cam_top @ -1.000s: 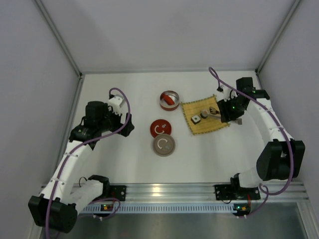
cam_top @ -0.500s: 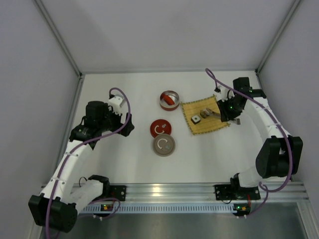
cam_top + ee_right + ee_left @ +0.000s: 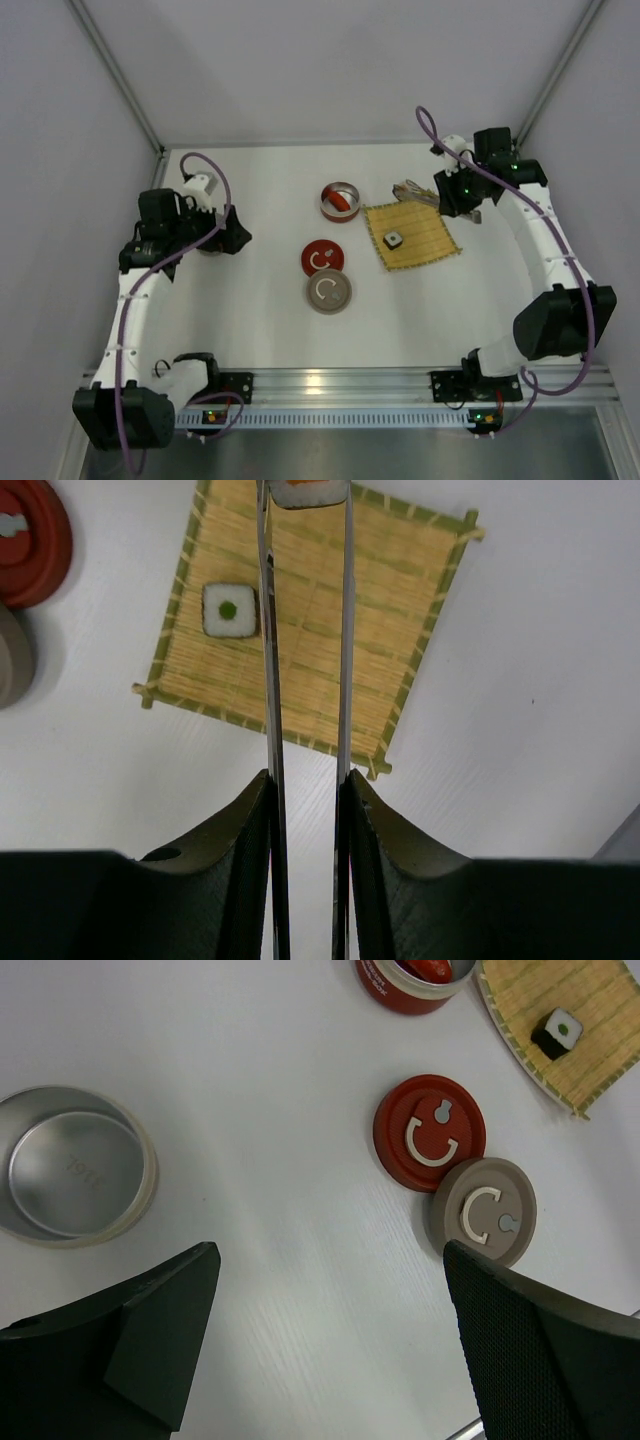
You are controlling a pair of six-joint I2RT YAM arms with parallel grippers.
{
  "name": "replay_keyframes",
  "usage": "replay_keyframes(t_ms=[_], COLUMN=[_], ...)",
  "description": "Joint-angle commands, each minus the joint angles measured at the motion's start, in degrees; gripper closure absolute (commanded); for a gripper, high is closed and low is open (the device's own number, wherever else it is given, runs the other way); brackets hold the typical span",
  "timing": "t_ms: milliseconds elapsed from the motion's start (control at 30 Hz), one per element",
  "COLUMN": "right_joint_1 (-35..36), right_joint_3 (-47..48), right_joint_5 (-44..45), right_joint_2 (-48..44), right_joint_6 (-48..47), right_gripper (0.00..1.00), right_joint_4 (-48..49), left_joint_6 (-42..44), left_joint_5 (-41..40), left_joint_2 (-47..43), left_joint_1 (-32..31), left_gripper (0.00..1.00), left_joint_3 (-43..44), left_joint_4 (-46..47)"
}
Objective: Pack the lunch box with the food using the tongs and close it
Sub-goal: Pick up the fake food from the plate, then place the fake food in the packing box.
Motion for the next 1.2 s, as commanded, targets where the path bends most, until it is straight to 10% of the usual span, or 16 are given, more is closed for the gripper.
replay_keyframes(t_ms=[0, 600, 1167], right_joint_1=[5.46, 40.01, 48.55], right_joint_3=[6.41, 23.54, 39.72], right_joint_5=[-4.26, -3.56, -0.22], right_joint_2=[-0.86, 22.42, 40.18], right_joint_6=[1.15, 8.45, 9.51], right_gripper=[1.0, 1.0, 1.0], right_joint_4=[0.15, 18.85, 29.86], left_joint_6=[0.7, -11.85, -11.16], left_joint_5=[6.41, 25.21, 23.73], left_joint_2=[2.25, 14.56, 14.91], left_joint_1=[3.55, 26.4, 27.28], left_gripper=[0.02, 0.02, 0.02], left_joint_3=[4.85, 13.57, 12.42], left_joint_4=[-2.76, 0.3, 2.15])
